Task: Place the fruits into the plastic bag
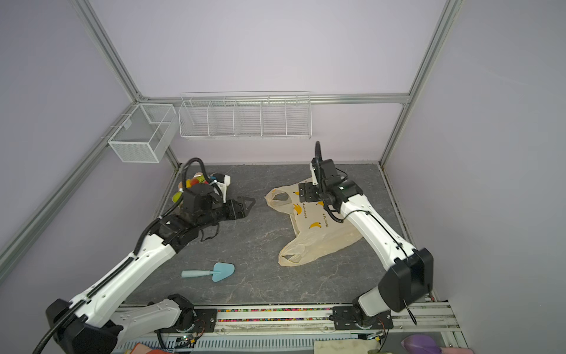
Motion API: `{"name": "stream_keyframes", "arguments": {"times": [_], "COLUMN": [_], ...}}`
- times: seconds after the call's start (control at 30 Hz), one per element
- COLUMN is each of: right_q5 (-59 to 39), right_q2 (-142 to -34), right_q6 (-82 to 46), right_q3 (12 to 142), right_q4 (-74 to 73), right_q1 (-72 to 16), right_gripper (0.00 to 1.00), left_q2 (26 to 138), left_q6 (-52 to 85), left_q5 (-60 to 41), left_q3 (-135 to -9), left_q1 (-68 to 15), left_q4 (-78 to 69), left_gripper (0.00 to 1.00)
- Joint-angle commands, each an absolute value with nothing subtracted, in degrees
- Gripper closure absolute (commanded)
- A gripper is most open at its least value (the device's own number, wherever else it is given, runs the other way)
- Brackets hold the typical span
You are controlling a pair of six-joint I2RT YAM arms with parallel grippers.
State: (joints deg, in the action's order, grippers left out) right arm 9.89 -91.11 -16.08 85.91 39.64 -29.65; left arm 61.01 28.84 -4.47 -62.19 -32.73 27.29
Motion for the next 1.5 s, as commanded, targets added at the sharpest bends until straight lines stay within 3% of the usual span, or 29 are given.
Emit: {"name": "stream_keyframes", "arguments": {"times": [0.0,0.27,0.5,0.73,0.8,0.97,1.1,1.47], "right_q5": [20.2,36.0,47.0,49.9,49.6,49.8,50.1,47.5], "right_q2": [-100.8,-120.6,-126.0,-128.3,-129.1,-128.3,-126.1,-115.1], "right_q6": [-20.2,-20.2,-19.3,-18.9,-19.5,-19.9,-19.7,-21.3], "right_q3": [93.5,108.3,109.4,108.1,108.4,108.5,108.0,112.1], "right_q4": [48.2,56.1,56.2,52.0,51.9,51.7,51.2,57.0], "right_q1": [-35.3,-42.6,-43.8,-42.5,-41.9,-40.8,-40.5,-40.0], "right_gripper": [0.07,0.16,0.23,0.36,0.42,0.75,0.93,0.94], "left_q2": [57.3,51.9,48.6,48.0,47.9,48.1,48.7,56.5], "left_q6": [26.3,28.8,31.0,32.2,32.3,32.3,33.4,42.1], "left_q5": [7.3,11.3,12.3,11.9,11.9,11.3,8.6,-5.4], "left_q3": [-65.9,-70.7,-68.4,-66.2,-65.9,-64.4,-61.2,-46.3], "left_q1": [-29.5,-26.7,-26.6,-26.6,-26.6,-26.6,-26.6,-27.3], "left_q4": [40.1,49.1,50.1,49.1,48.6,47.0,43.7,18.1], "left_gripper": [0.1,0.1,0.11,0.11,0.11,0.12,0.14,0.2]}}
